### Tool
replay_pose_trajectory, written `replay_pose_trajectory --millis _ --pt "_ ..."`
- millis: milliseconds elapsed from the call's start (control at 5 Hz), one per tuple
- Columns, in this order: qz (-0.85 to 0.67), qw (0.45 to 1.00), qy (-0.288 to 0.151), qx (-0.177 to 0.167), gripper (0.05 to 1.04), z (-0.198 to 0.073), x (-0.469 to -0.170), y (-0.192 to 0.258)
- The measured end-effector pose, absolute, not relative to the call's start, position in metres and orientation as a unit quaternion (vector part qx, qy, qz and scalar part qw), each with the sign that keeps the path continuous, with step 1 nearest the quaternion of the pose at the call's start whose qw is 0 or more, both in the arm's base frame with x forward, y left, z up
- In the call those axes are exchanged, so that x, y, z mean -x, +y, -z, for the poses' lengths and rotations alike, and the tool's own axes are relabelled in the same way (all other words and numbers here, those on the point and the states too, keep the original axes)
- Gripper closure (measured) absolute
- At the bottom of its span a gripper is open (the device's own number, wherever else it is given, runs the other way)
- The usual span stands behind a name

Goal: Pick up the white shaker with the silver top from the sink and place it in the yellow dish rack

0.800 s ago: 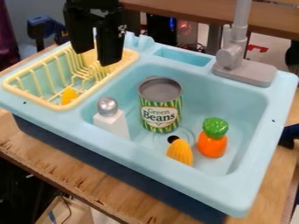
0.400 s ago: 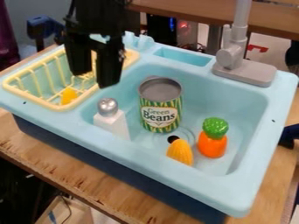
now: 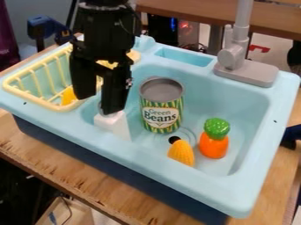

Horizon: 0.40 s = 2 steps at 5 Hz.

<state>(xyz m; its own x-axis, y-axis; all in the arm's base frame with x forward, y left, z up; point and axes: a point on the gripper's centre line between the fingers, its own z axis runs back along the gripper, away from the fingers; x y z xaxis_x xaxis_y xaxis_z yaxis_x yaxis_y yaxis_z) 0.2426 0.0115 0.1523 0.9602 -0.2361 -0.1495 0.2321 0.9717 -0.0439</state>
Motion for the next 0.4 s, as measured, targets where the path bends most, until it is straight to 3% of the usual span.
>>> replay_pose_trajectory --millis 400 --pt "0.115 0.991 0.075 0.002 0.122 -0.133 -0.252 0.013"
